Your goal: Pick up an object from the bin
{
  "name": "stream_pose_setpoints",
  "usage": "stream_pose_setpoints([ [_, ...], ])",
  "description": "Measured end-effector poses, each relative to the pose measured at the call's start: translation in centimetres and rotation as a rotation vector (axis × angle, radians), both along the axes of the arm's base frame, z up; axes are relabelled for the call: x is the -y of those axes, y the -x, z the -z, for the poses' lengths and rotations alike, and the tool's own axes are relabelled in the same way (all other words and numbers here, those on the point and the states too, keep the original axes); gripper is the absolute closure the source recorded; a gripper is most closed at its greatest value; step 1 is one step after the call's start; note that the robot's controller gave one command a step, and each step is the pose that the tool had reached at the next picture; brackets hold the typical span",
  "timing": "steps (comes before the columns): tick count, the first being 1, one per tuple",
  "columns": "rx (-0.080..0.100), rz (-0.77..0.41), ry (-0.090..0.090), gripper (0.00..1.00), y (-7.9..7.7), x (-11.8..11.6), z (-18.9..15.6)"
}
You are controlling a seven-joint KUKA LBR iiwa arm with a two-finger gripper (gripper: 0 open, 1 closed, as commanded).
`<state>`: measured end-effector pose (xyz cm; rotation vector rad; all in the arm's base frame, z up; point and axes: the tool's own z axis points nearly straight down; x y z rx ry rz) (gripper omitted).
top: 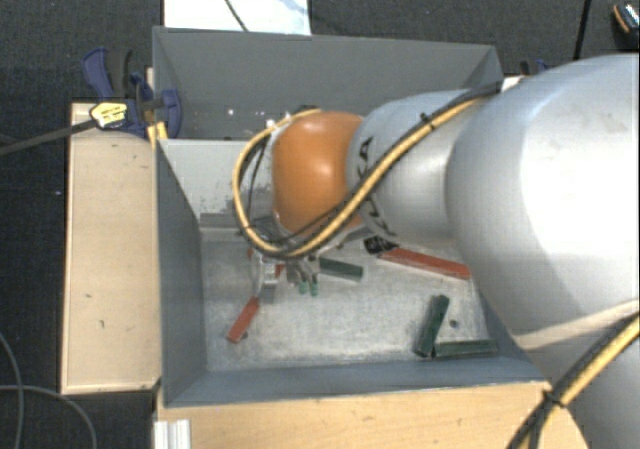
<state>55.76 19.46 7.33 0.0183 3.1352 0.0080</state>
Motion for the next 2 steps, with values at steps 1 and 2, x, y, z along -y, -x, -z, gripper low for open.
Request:
stream_pose_setpoints([
  [1,0.001,-0.341,0.002,1.00,-2.49,-1.50,-0.01],
  [2,-0.001,-0.336,0.004,0.00,-2.43,-1.32,0.17],
])
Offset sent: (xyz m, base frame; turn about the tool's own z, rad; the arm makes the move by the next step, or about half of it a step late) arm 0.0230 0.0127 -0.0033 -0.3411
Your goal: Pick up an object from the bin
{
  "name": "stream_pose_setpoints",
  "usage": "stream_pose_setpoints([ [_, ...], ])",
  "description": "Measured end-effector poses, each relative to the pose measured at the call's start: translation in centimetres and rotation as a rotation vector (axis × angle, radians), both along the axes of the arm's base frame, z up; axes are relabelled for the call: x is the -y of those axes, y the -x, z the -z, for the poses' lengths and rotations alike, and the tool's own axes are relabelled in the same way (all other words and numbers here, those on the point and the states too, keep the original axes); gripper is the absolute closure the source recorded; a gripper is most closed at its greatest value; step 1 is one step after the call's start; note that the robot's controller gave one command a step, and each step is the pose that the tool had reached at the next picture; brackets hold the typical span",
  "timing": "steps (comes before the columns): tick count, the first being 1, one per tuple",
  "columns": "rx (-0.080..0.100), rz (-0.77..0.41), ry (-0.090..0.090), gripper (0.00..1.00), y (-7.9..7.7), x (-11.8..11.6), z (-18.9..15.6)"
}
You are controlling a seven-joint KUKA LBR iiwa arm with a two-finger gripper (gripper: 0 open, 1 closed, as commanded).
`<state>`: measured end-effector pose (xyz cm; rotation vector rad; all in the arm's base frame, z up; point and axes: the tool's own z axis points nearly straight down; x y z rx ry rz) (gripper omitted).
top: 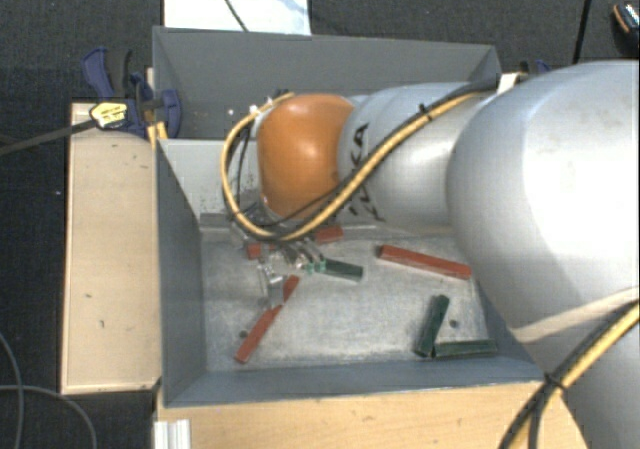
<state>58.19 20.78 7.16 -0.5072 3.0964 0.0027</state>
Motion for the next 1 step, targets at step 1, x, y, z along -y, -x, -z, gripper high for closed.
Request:
stream_pose_setpoints([
  [1,-0.005,0.003,0.004,0.00,5.43,5.56,0.11],
])
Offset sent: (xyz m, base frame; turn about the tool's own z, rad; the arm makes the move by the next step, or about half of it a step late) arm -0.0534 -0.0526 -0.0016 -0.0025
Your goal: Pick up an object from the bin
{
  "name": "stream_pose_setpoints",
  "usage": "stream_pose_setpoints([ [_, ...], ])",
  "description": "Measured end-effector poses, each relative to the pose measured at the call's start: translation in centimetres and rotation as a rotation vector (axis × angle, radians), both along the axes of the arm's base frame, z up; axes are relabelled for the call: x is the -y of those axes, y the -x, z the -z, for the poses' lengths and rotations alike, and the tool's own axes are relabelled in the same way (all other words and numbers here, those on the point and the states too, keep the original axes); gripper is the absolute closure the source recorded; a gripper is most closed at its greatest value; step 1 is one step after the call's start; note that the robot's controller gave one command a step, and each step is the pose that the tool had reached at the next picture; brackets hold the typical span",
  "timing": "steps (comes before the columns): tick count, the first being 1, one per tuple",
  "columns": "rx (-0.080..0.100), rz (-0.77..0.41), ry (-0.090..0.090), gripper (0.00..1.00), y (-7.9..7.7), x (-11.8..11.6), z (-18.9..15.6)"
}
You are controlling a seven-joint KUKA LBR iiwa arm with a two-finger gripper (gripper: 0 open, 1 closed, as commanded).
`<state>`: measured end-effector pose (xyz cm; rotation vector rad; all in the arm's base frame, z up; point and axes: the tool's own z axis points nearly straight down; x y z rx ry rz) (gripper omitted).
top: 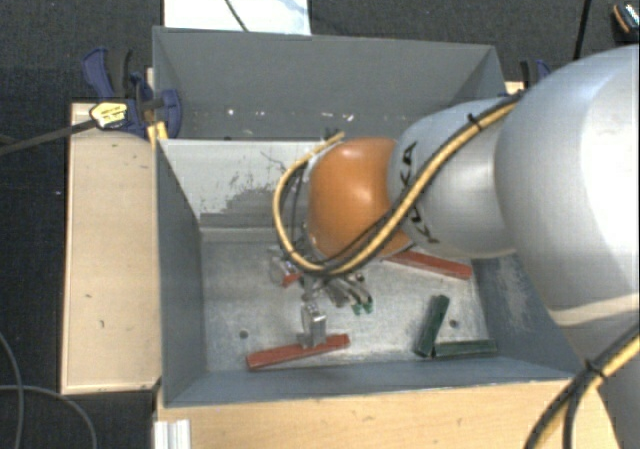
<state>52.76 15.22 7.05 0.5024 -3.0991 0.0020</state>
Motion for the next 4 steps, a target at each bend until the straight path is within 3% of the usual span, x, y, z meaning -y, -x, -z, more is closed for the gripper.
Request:
stream_pose_setpoints([
  [1,0.008,-0.227,-0.002,0.00,1.2,6.8,-0.1],
  [2,0.009,-0.195,0.001,0.00,-2.6,15.8,-0.1],
  [3,0.005,-0.198,-0.003,1.00,-2.4,15.3,0.0],
  [4,0.003,-0.351,-0.004,1.00,-4.2,19.5,0.0],
])
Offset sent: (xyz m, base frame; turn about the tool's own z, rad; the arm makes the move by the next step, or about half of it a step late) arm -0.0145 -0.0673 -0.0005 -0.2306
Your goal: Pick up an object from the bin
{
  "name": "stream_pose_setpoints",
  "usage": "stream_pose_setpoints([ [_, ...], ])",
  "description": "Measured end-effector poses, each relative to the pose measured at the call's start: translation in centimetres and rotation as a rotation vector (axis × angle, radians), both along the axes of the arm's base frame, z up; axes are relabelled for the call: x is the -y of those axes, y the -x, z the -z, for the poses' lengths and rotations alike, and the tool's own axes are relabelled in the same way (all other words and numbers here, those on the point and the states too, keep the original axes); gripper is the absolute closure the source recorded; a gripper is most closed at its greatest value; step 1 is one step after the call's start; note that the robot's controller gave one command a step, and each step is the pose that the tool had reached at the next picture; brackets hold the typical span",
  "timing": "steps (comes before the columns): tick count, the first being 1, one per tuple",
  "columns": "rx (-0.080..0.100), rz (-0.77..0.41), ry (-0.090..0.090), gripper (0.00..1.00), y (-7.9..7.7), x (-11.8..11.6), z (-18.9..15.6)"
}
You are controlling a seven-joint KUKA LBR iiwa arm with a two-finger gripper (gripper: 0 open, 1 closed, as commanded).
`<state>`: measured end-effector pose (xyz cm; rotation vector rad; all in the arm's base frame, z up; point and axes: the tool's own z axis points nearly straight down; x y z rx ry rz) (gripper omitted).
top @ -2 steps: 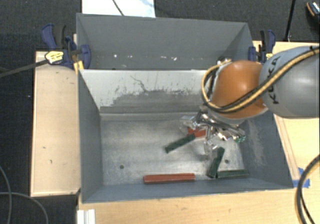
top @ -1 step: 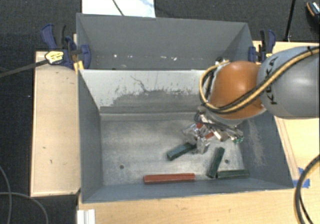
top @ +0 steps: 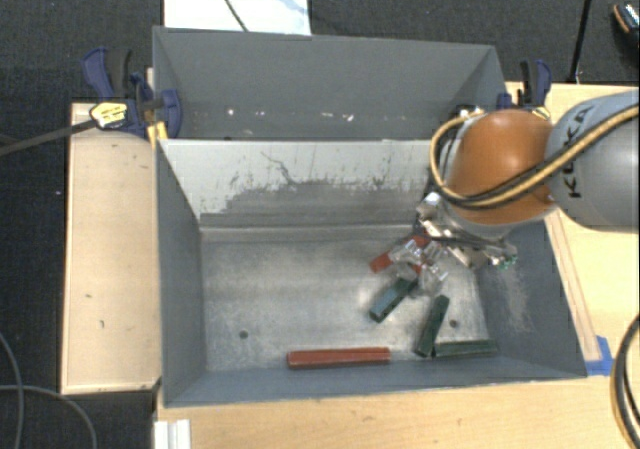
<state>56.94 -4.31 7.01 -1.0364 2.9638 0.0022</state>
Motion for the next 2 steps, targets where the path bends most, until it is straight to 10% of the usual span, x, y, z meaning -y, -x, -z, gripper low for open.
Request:
stream_pose_setpoints([
  [2,0.008,-0.174,0.002,1.00,-1.1,-3.2,-18.8],
])
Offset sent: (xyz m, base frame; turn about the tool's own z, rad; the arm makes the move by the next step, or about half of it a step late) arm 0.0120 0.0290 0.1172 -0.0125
